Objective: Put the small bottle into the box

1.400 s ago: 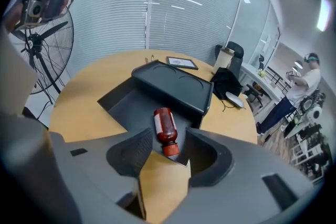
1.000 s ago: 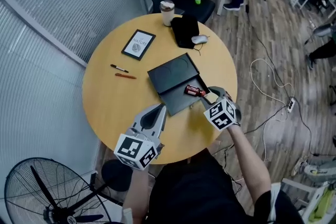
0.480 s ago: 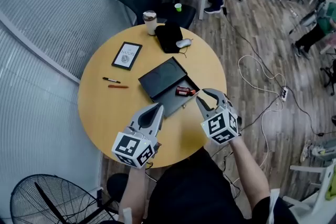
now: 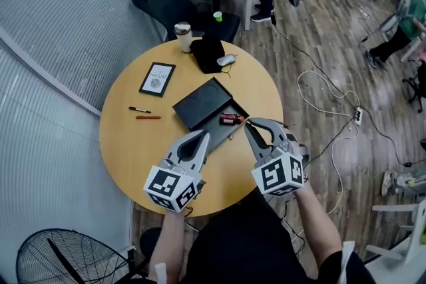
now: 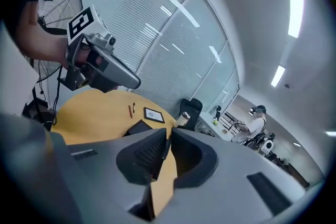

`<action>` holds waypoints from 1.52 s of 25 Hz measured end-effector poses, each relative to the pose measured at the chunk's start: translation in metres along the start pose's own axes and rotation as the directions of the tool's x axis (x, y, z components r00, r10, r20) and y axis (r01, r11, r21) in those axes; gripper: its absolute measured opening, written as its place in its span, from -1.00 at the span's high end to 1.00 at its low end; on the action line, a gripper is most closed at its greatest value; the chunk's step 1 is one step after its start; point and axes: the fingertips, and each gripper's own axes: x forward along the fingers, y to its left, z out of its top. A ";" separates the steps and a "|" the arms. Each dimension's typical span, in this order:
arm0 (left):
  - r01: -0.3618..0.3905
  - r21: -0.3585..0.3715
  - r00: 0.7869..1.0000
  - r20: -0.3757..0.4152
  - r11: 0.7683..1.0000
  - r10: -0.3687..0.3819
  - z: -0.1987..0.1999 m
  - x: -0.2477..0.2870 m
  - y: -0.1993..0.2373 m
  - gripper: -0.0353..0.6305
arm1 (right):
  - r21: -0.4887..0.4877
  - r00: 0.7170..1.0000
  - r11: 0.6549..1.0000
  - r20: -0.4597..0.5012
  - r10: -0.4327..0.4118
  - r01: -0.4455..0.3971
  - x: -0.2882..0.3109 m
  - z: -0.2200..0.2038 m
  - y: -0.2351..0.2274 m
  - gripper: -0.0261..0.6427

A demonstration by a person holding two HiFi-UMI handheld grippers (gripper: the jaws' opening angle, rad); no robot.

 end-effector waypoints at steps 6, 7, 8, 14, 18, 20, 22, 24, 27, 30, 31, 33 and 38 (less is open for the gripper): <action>-0.002 0.057 0.999 -0.042 0.998 0.004 0.001 0.005 -0.002 0.91 | -0.014 0.998 1.000 0.061 -0.021 0.022 -0.008 0.022 -0.008 0.86; -0.006 0.071 0.999 -0.049 0.997 0.010 0.002 0.005 -0.001 0.91 | -0.017 0.997 1.000 0.070 -0.021 0.023 -0.008 0.025 -0.009 0.87; -0.009 0.083 0.999 -0.053 0.997 0.014 0.003 0.005 -0.001 0.91 | -0.020 0.997 1.000 0.077 -0.020 0.021 -0.009 0.028 -0.009 0.89; -0.029 0.160 0.997 -0.070 0.987 0.041 0.006 0.005 -0.001 0.90 | -0.024 0.995 1.000 0.100 0.009 -0.006 -0.011 0.037 -0.006 0.89; -0.033 0.171 0.997 -0.066 0.985 0.045 0.006 0.005 -0.004 0.91 | 0.001 0.995 1.000 0.096 0.026 -0.026 -0.011 0.036 -0.003 0.89; -0.034 0.176 0.997 -0.067 0.984 0.047 0.005 0.005 -0.004 0.91 | 0.015 0.995 1.000 0.094 0.018 -0.019 -0.012 0.035 -0.005 0.89; -0.034 0.179 0.996 -0.070 0.983 0.048 0.003 0.005 -0.004 0.91 | 0.021 0.995 1.000 0.097 0.009 -0.011 -0.012 0.035 -0.008 0.89; -0.036 0.182 0.996 -0.077 0.983 0.051 0.001 0.005 -0.004 0.91 | 0.021 0.994 1.000 0.105 0.007 -0.009 -0.013 0.036 -0.008 0.89; -0.041 0.189 0.994 -0.093 0.981 0.059 -0.001 0.005 -0.005 0.91 | 0.032 0.993 0.999 0.118 0.015 -0.019 -0.013 0.039 -0.006 0.89; -0.045 0.196 0.993 -0.096 0.980 0.065 -0.001 0.005 -0.003 0.91 | 0.034 0.992 0.999 0.123 0.030 -0.034 -0.011 0.042 -0.001 0.89; -0.045 0.198 0.993 -0.096 0.979 0.065 -0.001 0.004 -0.003 0.90 | 0.033 0.992 0.999 0.124 0.034 -0.038 -0.011 0.043 0.000 0.89; -0.046 0.203 0.993 -0.098 0.978 0.067 -0.001 0.004 -0.003 0.90 | 0.031 0.991 0.999 0.124 0.039 -0.043 -0.011 0.043 0.001 0.90; -0.046 0.208 0.992 -0.102 0.977 0.068 -0.004 0.002 -0.002 0.90 | 0.034 0.993 0.998 0.114 0.041 -0.045 -0.009 0.040 0.002 0.90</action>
